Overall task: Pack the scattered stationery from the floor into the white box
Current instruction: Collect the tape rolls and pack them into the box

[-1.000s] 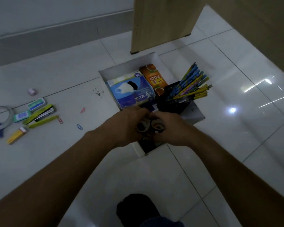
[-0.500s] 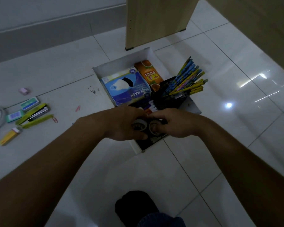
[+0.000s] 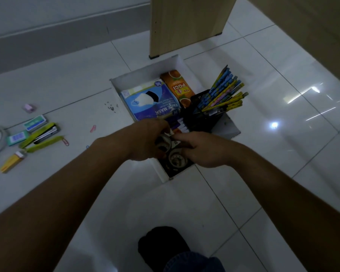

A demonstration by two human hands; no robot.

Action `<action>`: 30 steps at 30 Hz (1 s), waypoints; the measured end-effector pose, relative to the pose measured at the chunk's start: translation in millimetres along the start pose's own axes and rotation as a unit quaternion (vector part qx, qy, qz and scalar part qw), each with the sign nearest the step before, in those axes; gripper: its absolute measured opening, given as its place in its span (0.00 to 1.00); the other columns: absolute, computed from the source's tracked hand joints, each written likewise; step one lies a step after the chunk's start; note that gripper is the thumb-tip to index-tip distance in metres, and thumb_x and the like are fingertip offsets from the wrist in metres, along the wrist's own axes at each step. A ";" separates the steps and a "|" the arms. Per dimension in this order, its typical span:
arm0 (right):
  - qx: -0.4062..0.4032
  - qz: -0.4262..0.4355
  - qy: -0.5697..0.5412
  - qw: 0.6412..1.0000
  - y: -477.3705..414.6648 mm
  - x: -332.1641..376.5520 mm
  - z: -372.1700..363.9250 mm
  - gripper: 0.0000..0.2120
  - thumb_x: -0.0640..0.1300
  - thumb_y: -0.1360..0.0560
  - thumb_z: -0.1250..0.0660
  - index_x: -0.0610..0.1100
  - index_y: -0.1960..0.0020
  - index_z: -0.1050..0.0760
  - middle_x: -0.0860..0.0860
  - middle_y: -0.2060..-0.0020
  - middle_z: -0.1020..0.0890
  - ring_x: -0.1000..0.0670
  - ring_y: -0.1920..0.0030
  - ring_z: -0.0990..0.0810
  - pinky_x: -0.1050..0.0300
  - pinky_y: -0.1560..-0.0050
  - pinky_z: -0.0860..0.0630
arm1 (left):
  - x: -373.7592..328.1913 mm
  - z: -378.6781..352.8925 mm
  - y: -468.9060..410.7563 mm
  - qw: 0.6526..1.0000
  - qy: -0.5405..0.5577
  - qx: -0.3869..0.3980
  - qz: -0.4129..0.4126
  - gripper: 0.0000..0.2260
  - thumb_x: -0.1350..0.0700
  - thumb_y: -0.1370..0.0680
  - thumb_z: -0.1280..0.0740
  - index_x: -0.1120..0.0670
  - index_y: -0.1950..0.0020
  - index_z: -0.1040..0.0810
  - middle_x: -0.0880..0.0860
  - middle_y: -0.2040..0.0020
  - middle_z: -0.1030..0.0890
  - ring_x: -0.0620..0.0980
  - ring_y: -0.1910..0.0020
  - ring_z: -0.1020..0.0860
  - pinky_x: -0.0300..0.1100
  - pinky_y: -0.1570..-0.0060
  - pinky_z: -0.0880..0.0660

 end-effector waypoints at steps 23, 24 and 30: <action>-0.158 -0.060 -0.133 0.977 -4.9 -13.3 1.1 0.10 0.43 0.22 0.37 0.45 0.43 0.21 0.48 0.50 0.16 0.50 0.50 0.18 0.48 0.46 0.20 | 0.4 1.8 3.1 0.999 0.027 -0.029 0.020 0.22 0.50 0.25 0.30 0.52 0.34 0.30 0.53 0.40 0.24 0.51 0.44 0.24 0.44 0.50 0.23; -0.162 -0.064 -0.138 0.975 -6.5 -12.9 0.7 0.11 0.43 0.22 0.37 0.45 0.42 0.21 0.49 0.50 0.16 0.50 0.50 0.18 0.47 0.45 0.21 | -0.6 -0.5 3.7 0.999 0.026 -0.023 0.020 0.21 0.49 0.24 0.31 0.52 0.34 0.30 0.53 0.41 0.24 0.51 0.46 0.24 0.43 0.51 0.23; -0.171 -0.073 -0.154 0.970 -11.2 -9.1 1.3 0.11 0.46 0.21 0.37 0.46 0.41 0.21 0.48 0.48 0.17 0.50 0.49 0.18 0.51 0.46 0.21 | -2.1 -10.6 7.9 0.992 -0.112 -0.047 0.033 0.16 0.45 0.19 0.43 0.49 0.34 0.31 0.49 0.34 0.27 0.52 0.31 0.32 0.58 0.27 0.50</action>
Point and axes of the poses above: each hand's wrist, its own y-axis away from the middle knuckle, its own z-axis out of the back of the hand, x = y × z, the point moved 5 cm from there along -y, towards the middle knuckle
